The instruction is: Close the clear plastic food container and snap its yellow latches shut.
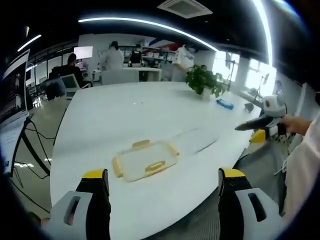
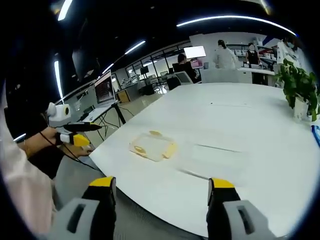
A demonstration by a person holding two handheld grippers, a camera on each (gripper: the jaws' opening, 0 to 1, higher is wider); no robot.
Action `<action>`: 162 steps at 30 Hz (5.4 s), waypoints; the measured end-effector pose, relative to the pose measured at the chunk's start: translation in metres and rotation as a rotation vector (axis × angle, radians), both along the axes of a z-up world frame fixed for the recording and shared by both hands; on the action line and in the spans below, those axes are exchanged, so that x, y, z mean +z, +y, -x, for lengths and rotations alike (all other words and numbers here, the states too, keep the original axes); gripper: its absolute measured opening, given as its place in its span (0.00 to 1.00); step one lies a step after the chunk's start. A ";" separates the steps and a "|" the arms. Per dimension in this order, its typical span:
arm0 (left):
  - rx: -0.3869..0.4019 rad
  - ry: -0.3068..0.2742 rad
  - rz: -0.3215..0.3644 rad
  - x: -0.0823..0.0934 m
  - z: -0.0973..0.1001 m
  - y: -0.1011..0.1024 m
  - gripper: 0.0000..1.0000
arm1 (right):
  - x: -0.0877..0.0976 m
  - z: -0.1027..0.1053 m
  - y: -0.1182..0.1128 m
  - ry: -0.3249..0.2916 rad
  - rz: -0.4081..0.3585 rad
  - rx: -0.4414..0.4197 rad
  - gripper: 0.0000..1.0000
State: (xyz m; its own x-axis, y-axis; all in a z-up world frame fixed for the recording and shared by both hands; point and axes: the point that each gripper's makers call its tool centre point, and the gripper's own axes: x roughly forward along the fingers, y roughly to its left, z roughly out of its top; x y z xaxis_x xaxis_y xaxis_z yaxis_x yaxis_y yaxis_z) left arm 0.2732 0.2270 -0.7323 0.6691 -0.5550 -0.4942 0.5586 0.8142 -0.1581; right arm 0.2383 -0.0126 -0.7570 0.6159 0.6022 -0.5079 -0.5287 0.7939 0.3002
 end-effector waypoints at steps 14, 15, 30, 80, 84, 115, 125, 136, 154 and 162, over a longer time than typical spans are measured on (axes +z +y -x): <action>0.000 0.007 -0.005 -0.001 -0.002 0.004 0.90 | -0.002 0.000 0.001 0.010 0.009 0.012 0.74; -0.001 0.007 -0.005 -0.001 -0.003 0.004 0.90 | -0.002 0.000 0.001 0.010 0.009 0.013 0.74; -0.016 0.017 -0.014 -0.004 -0.007 0.006 0.89 | -0.004 -0.003 0.003 0.020 0.017 0.027 0.74; -0.122 0.054 -0.198 -0.044 -0.066 0.019 0.80 | -0.014 -0.077 0.035 -0.037 0.259 0.256 0.72; -0.168 0.058 -0.235 -0.051 -0.067 0.016 0.80 | -0.021 -0.084 0.049 -0.040 0.295 0.310 0.72; -0.542 0.034 -0.524 -0.086 -0.111 0.018 0.73 | -0.063 -0.133 0.098 -0.047 0.548 0.737 0.67; -0.724 0.115 -0.590 -0.117 -0.104 0.022 0.74 | -0.090 -0.133 0.108 0.048 0.601 0.815 0.67; -0.772 0.142 -0.619 -0.136 -0.121 0.025 0.71 | -0.113 -0.139 0.118 0.107 0.648 0.843 0.68; -0.837 0.180 -0.638 -0.155 -0.116 0.021 0.67 | -0.135 -0.141 0.121 0.115 0.724 0.895 0.67; -0.854 0.194 -0.620 -0.155 -0.113 0.020 0.65 | -0.134 -0.144 0.117 0.106 0.729 0.922 0.62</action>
State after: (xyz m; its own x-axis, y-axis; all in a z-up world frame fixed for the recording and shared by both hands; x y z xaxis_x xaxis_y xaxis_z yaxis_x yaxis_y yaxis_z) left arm 0.3863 0.2466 -0.8875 0.0577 -0.4173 -0.9069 0.9909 0.1344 0.0013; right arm 0.3821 0.1040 -0.8914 0.0338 0.3439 -0.9384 -0.9918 0.1273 0.0109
